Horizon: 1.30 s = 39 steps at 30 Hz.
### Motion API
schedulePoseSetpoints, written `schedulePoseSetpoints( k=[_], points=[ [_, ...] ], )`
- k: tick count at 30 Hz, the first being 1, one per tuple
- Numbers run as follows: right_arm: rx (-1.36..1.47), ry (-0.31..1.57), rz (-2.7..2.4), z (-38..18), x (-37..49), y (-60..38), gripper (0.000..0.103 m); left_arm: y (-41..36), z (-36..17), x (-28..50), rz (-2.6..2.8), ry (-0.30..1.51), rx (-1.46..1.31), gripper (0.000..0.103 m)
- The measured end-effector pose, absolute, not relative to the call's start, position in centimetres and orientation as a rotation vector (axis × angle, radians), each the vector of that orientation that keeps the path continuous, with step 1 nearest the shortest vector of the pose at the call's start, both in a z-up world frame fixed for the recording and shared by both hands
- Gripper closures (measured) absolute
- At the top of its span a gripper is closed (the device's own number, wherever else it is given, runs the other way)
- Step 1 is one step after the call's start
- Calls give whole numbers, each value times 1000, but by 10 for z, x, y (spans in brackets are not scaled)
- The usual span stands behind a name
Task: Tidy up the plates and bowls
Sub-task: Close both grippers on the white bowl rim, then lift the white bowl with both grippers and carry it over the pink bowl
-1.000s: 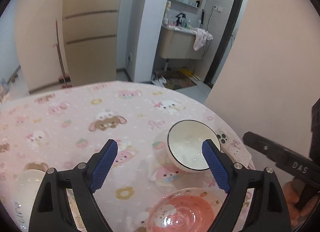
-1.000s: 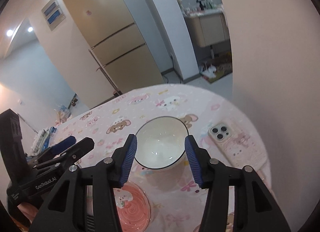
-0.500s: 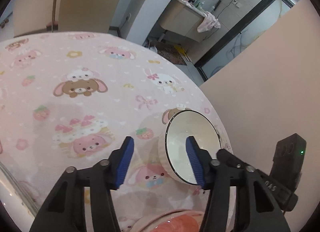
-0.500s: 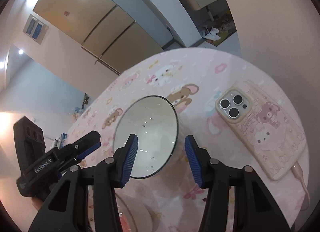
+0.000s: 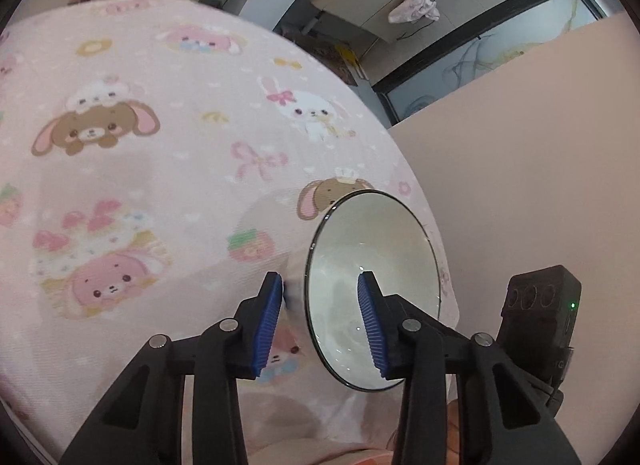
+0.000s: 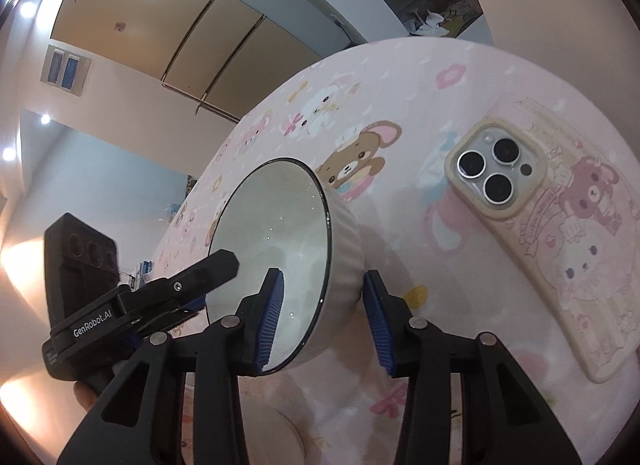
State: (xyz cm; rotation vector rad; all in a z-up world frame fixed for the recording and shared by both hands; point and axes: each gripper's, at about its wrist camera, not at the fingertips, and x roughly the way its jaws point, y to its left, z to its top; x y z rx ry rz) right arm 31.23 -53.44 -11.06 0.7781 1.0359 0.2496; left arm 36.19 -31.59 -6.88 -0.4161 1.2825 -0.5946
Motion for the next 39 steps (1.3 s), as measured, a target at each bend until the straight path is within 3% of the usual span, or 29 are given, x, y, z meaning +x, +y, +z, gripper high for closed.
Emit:
schedulePoseSetpoints(
  k=[8, 13, 15, 39],
  points=[
    [863, 1055, 278, -126, 319, -537, 72, -321, -88, 368, -570, 1417, -428, 66],
    [946, 1082, 321, -132, 321, -539, 73, -329, -86, 362, -520, 1439, -327, 77],
    [1000, 1095, 346, -136, 321, -541, 73, -328, -79, 360, -506, 1397, -282, 87],
    [824, 867, 488, -7, 253, -503, 73, -289, 59, 265, -570, 1049, -244, 87]
  ],
)
